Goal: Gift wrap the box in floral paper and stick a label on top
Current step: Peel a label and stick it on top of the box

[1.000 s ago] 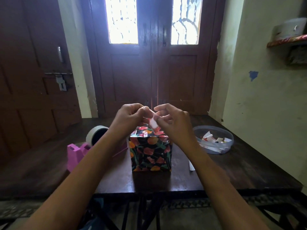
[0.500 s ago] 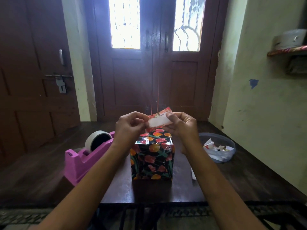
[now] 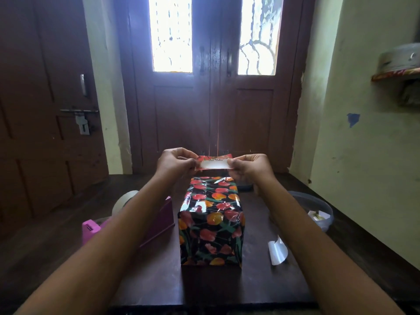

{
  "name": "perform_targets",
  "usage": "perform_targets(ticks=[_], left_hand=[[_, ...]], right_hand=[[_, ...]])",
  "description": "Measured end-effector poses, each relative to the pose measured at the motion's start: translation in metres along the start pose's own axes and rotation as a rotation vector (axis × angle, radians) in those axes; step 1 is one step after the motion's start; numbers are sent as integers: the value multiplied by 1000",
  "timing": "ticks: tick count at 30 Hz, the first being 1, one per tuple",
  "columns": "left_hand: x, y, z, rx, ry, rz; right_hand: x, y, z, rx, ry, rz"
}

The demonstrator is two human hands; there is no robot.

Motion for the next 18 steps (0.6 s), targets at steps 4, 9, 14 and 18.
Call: perform_targets(ticks=[4, 9, 14, 18], left_hand=[[4, 8, 22, -68, -16, 18], [4, 26, 40, -127, -13, 134], [5, 35, 45, -124, -20, 240], [5, 40, 45, -101, 0, 267]], right_hand=[[6, -9, 25, 32, -19, -143], [14, -24, 40, 21, -68, -416], [19, -30, 44, -60, -119, -675], [20, -30, 42, -117, -126, -750]])
Point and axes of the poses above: each hand's wrist, its own z-axis towards the middle knuckle, its own x-axis out of the palm, y = z × x, the point moved 3 cm from there along z, towards the middle knuckle, and after that the axes turned 7 degrees about -z, right-handed, at the moved point
